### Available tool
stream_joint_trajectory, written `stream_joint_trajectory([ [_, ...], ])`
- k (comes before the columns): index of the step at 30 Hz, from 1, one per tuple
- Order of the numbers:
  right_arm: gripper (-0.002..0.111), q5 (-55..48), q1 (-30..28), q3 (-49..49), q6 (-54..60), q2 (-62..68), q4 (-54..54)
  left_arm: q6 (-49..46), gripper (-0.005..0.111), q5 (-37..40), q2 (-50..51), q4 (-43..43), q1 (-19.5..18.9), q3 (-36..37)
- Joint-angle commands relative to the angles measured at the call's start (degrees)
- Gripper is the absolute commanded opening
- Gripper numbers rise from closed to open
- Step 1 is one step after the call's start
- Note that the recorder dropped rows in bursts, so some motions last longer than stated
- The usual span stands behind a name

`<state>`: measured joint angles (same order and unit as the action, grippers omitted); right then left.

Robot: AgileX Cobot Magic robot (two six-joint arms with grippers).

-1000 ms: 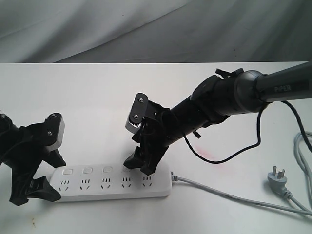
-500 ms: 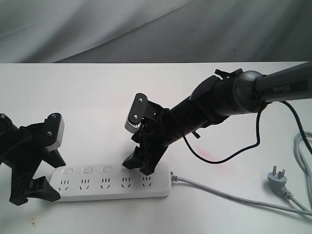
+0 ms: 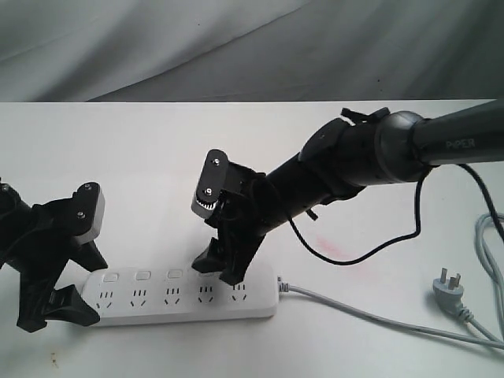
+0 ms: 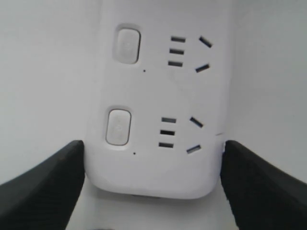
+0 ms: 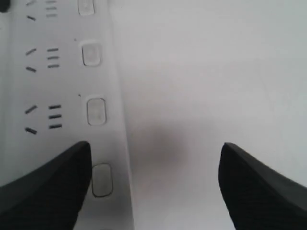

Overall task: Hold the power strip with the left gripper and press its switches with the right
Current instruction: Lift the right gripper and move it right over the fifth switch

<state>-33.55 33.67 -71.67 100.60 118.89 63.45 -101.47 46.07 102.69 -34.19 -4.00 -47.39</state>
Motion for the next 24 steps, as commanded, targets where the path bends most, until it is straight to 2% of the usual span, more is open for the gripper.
stream_joint_trajectory([
  [1, 0.068, -1.3, -2.84, 0.21, 0.9, -7.96, -1.87, 0.4, 0.04, 0.27, -0.03, -0.96, 0.2, -0.14],
  [4, 0.068, -10.18, -8.28, 0.33, 1.15, -8.66, -3.09, 0.4, 0.04, 0.27, -0.03, -0.96, 0.2, -0.14],
  [6, 0.068, -11.95, -10.32, 2.17, 2.51, -8.53, -2.34, 0.4, 0.04, 0.27, -0.03, -0.96, 0.2, -0.14],
  [11, 0.068, -7.73, -9.65, 6.91, 9.17, -8.53, 5.8, 0.4, 0.04, 0.27, -0.03, -0.96, 0.2, -0.14],
  [24, 0.068, -7.48, -9.65, 7.56, 9.48, -3.16, 6.82, 0.4, 0.04, 0.27, -0.03, -0.96, 0.2, -0.14],
])
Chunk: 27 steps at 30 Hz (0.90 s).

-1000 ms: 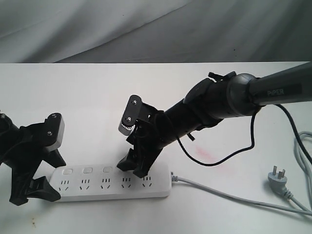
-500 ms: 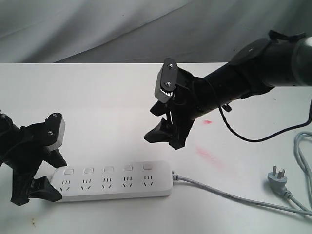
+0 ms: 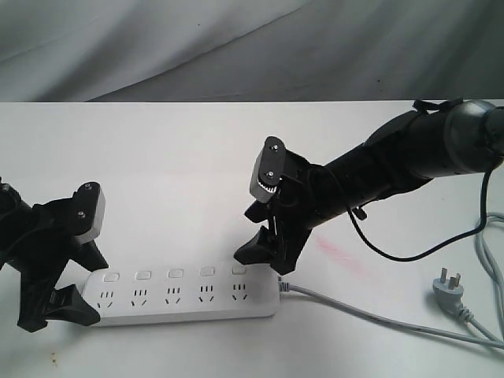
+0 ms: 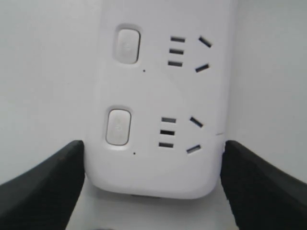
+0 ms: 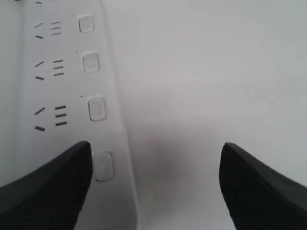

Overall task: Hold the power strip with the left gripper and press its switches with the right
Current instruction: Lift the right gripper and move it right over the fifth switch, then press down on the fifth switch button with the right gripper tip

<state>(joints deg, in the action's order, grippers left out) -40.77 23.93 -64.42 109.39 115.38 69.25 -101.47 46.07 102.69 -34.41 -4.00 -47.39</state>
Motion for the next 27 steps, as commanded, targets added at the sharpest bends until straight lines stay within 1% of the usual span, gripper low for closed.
stream_joint_trajectory([
  [1, 0.068, -0.38, 0.09, 0.32, 0.83, 0.36, 1.55, 0.4, 0.04, 0.27, -0.03, -0.74, 0.2, -0.14],
  [6, 0.068, -0.28, 0.35, 0.32, 1.16, 0.36, 2.08, 0.4, 0.04, 0.27, -0.03, -0.74, 0.2, -0.14],
  [12, 0.068, 3.23, 3.0, 0.32, 1.31, 1.92, 1.58, 0.4, 0.04, 0.27, -0.03, -0.74, 0.2, -0.14],
  [21, 0.068, 3.04, 2.09, 0.32, 0.68, 2.01, 2.28, 0.4, 0.04, 0.27, -0.03, -0.74, 0.2, -0.14],
  [27, 0.068, 5.44, 2.09, 0.32, 0.68, 2.01, 2.35, 0.4, 0.04, 0.27, -0.03, -0.74, 0.2, -0.14],
])
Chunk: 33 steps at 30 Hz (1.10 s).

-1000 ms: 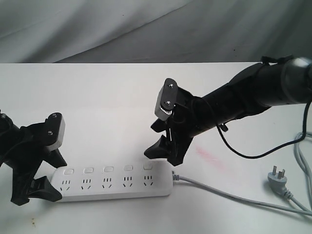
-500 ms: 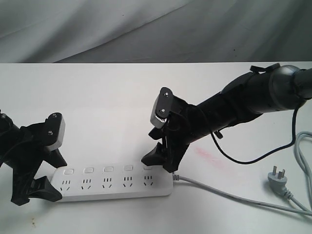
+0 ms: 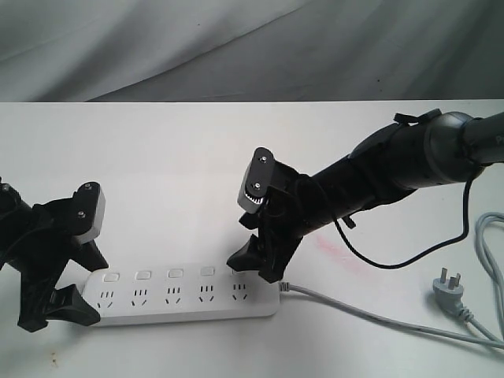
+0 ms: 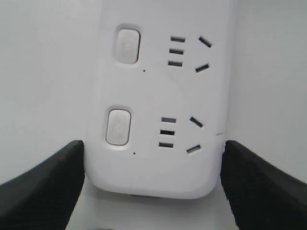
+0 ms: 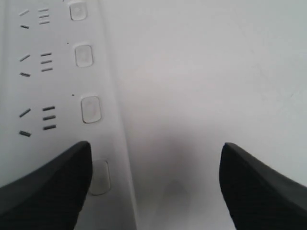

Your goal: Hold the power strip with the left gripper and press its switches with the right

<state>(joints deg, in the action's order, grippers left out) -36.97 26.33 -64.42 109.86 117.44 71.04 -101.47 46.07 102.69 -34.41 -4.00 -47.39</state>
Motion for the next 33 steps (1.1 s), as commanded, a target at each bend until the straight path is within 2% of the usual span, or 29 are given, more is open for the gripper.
stream_joint_trajectory([
  [1, 0.068, 1.65, -0.31, 0.32, 0.21, -0.05, 0.56, 0.4, 0.04, 0.27, -0.03, -0.74, 0.2, -0.14],
  [20, 0.068, 2.83, -0.31, 0.32, -3.54, 2.91, -5.13, 0.4, 0.04, 0.27, -0.03, -0.74, 0.2, -0.14],
  [30, 0.068, 6.4, -0.19, 0.32, -7.27, 2.95, -11.71, 0.3, 0.04, 0.27, -0.03, -0.74, 0.2, -0.14],
  [33, 0.068, 5.27, -0.19, 0.32, -5.88, 1.99, -6.35, 0.3, 0.04, 0.27, -0.03, -0.74, 0.2, -0.14],
])
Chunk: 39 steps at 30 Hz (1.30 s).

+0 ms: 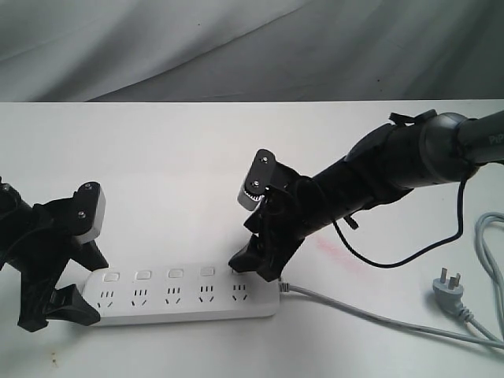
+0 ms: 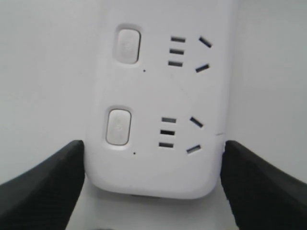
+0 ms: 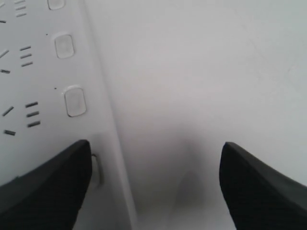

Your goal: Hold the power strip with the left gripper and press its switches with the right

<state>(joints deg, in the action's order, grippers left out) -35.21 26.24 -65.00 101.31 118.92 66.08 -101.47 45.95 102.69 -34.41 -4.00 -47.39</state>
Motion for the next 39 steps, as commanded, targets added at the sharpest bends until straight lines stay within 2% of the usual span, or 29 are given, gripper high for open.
stream_joint_trajectory([
  [1, 0.068, 2.57, -0.1, 0.89, 3.85, -0.87, 1.11, 0.41, 0.04, 0.38, -0.03, -0.74, 0.2, -0.14],
  [6, 0.068, 4.05, -0.1, 0.89, 4.86, -14.5, 8.34, 0.41, 0.04, 0.38, -0.03, -0.74, 0.2, -0.14],
  [8, 0.068, 8.65, -0.1, 0.89, 4.25, -20.54, 10.2, 0.41, 0.04, 0.38, -0.03, -0.74, 0.2, -0.14],
  [11, 0.068, 22.18, -0.1, 0.89, -2.3, -28.43, 11.62, 0.33, 0.04, 0.38, -0.03, -0.74, 0.2, -0.14],
  [17, 0.068, 35.21, -0.1, 0.89, -12.94, -36.57, 11.8, 0.33, 0.04, 0.38, -0.03, -0.74, 0.2, -0.14],
  [26, 0.067, 38.32, -0.1, 0.89, -14.92, -45.47, 13.82, 0.41, 0.04, 0.38, -0.03, -0.74, 0.2, -0.14],
  [28, 0.06, 40.72, -0.1, 0.89, -14.92, -47.72, 16.05, 0.41, 0.04, 0.38, -0.03, -0.74, 0.2, -0.14],
  [32, 0.036, 46.41, -0.1, 0.89, -14.1, -52.31, 19.12, 0.41, 0.04, 0.38, -0.03, -0.74, 0.2, -0.14],
  [36, 0.015, 47.0, -0.1, 0.89, -10.28, -56.86, 22.91, 0.41, 0.04, 0.38, -0.03, -0.74, 0.2, -0.14],
  [39, 0.005, 47.35, -0.1, 0.89, -9.9, -60.31, 25.66, 0.41, 0.04, 0.38, -0.03, -0.74, 0.2, -0.14],
])
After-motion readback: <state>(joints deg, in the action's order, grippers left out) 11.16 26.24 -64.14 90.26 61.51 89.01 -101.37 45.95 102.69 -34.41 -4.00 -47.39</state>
